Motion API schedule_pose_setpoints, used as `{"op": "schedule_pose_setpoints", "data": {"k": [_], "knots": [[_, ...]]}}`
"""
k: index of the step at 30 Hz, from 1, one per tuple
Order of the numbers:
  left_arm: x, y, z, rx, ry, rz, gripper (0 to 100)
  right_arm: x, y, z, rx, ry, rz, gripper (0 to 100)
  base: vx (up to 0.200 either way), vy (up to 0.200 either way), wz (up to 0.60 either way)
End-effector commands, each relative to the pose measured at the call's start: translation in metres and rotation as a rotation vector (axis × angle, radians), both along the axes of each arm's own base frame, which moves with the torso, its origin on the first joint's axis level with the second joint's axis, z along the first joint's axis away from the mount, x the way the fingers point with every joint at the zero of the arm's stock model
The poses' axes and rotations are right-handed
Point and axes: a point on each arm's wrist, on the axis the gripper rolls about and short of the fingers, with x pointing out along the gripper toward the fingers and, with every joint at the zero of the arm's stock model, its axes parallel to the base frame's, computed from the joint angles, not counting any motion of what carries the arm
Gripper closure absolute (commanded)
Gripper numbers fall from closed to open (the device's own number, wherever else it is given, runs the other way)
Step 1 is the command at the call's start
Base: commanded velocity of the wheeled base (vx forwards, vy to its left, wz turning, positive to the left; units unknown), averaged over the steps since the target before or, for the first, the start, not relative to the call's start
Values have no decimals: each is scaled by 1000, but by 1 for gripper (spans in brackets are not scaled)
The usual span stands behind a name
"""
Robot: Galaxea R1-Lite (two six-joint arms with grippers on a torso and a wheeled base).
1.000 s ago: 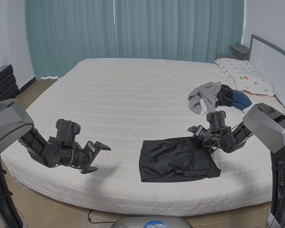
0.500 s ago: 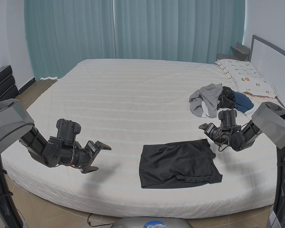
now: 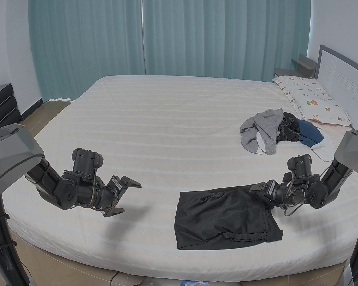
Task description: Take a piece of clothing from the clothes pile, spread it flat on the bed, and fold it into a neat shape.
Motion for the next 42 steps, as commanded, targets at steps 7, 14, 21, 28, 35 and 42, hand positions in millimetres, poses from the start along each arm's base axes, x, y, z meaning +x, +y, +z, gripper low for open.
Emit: {"op": "schedule_pose_setpoints", "data": {"k": [7, 14, 21, 28, 35, 42], "knots": [[24, -77, -17, 181, -141, -138, 0, -19, 1, 8, 29, -99, 38, 0, 0, 0, 0], [32, -126, -35, 189, -191, -249, 0, -17, 4, 10, 51, -104, 32, 0, 0, 0, 0], [38, -143, -49, 226, -209, -246, 0, -14, 5, 12, 70, -106, 18, 0, 0, 0, 0], [39, -150, -61, 269, -227, -290, 0, -14, 5, 11, 62, -103, 13, 0, 0, 0, 0], [46, -157, -68, 313, -246, -250, 100, 3, 8, 7, 58, -119, 12, 0, 0, 0, 0], [51, -158, -68, 344, -255, -205, 100, 18, 19, -9, 15, -122, 12, 0, 0, 0, 0]]}}
